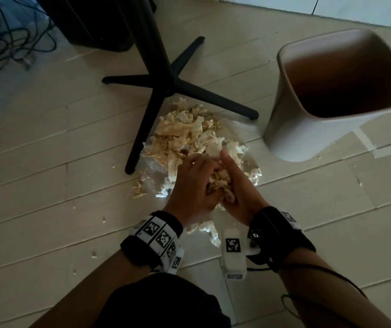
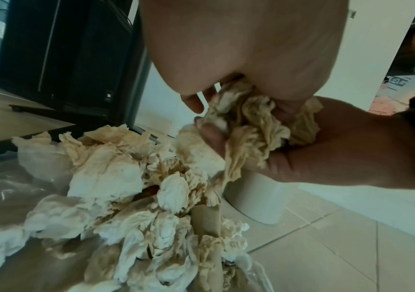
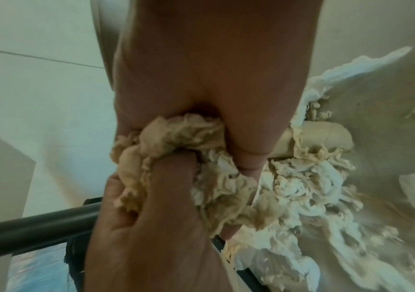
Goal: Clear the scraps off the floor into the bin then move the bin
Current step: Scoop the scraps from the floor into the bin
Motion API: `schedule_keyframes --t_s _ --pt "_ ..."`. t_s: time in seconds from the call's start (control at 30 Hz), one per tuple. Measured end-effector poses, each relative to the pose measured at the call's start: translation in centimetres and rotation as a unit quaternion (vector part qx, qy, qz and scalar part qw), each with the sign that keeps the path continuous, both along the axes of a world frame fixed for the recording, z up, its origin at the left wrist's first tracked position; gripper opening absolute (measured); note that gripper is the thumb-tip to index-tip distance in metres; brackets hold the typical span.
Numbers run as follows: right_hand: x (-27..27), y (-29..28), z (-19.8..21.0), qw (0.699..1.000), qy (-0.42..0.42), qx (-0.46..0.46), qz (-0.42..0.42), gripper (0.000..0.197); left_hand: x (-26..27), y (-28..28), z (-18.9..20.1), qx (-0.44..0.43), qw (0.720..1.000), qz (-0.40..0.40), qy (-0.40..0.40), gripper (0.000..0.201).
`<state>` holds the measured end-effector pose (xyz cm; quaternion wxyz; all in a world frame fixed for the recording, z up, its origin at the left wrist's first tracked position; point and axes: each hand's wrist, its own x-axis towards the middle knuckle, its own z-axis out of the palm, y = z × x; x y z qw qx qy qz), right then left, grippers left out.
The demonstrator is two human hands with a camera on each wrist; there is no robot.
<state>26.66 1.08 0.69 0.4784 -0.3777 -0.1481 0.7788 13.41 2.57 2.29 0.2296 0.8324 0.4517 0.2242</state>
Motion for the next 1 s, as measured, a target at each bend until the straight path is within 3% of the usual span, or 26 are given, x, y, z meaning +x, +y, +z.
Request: schedule_keyframes --t_s 0.1,0.2,0.27,0.4,0.6,0.7,0.83,0.9,1.0 --pt "0.1 0.4 -0.4 0.999 0.021 -0.03 -0.014 0.047 -0.1 0.6 -0.6 -0.026 0.999 0.014 -0.035 0.054" --pt "0.4 0.6 -0.8 0.997 0.044 -0.065 0.008 0.025 -0.2 1.0 -0.7 -0.166 0.979 -0.006 -0.117 0.084" --pt "0.6 0.9 -0.9 0.996 0.041 -0.071 0.022 0.02 0.0 1.2 -0.7 -0.237 0.964 -0.021 -0.116 0.085" --pt "1.1 1.1 -1.0 0.995 0.035 -0.076 0.051 0.023 0.2 1.7 -0.7 -0.171 0.982 -0.015 -0.081 0.054" --pt "1.8 1.4 -0.9 0.992 0.069 -0.053 0.09 0.048 0.7 1.0 -1.7 -0.093 0.994 0.037 -0.034 0.053" --pt "2.1 1.9 -1.4 0.994 0.044 -0.056 0.079 0.043 0.9 0.9 -2.5 -0.096 0.994 0.043 -0.027 0.068" --pt "3.3 1.9 -2.6 0.997 0.018 -0.08 0.015 0.02 -0.9 -0.1 -2.8 -0.211 0.974 0.018 -0.079 0.095" --pt "4.0 2.2 -3.2 0.996 -0.015 -0.086 -0.014 0.015 -2.5 -1.3 -3.4 -0.24 0.968 0.043 -0.059 0.086" --pt "4.8 2.3 -4.3 0.987 -0.08 -0.118 -0.07 0.011 -5.1 -3.0 -6.2 -0.19 0.976 0.087 0.056 0.063"
